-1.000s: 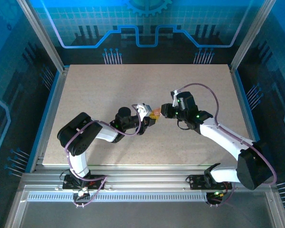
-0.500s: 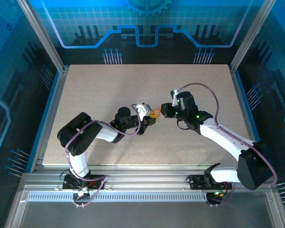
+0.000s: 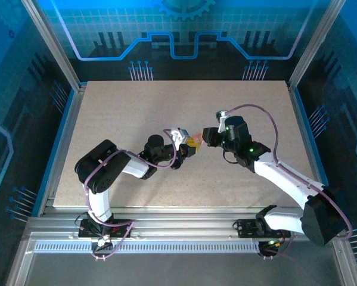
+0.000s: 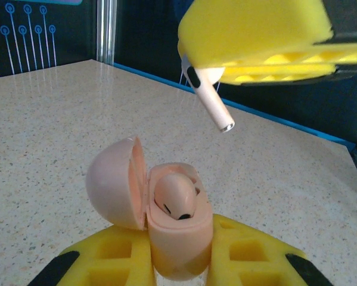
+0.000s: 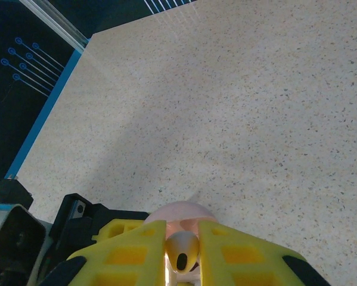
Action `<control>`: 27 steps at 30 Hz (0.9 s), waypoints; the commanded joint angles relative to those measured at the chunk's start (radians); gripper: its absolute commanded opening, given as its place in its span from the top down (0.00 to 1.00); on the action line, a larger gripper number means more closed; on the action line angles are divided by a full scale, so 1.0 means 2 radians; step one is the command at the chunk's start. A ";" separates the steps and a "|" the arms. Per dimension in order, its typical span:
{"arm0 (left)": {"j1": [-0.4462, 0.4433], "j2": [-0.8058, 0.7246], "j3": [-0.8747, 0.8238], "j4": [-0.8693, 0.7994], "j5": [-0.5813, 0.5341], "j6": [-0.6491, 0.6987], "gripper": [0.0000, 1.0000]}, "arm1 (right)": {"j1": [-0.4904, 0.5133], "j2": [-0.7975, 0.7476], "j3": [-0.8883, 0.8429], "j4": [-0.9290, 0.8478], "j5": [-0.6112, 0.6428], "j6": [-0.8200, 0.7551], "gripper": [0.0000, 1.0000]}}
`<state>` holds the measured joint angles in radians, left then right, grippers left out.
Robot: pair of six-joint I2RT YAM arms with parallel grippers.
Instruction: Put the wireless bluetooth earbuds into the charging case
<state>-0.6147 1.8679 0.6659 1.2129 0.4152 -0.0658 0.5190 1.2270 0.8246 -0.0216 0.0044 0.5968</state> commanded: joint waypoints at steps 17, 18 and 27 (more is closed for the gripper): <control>-0.004 0.022 0.012 0.080 0.011 -0.067 0.87 | 0.008 0.006 -0.001 0.033 0.019 -0.016 0.80; -0.004 0.022 0.012 0.080 0.011 -0.067 0.87 | 0.009 0.008 -0.001 0.035 0.017 -0.015 0.80; -0.004 0.018 0.014 0.082 0.010 -0.069 0.87 | 0.010 0.025 0.006 0.046 0.013 -0.015 0.80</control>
<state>-0.6147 1.9018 0.6670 1.3300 0.4156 -0.1860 0.5236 1.2636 0.8246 0.0322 0.0261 0.5755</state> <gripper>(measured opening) 0.191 0.198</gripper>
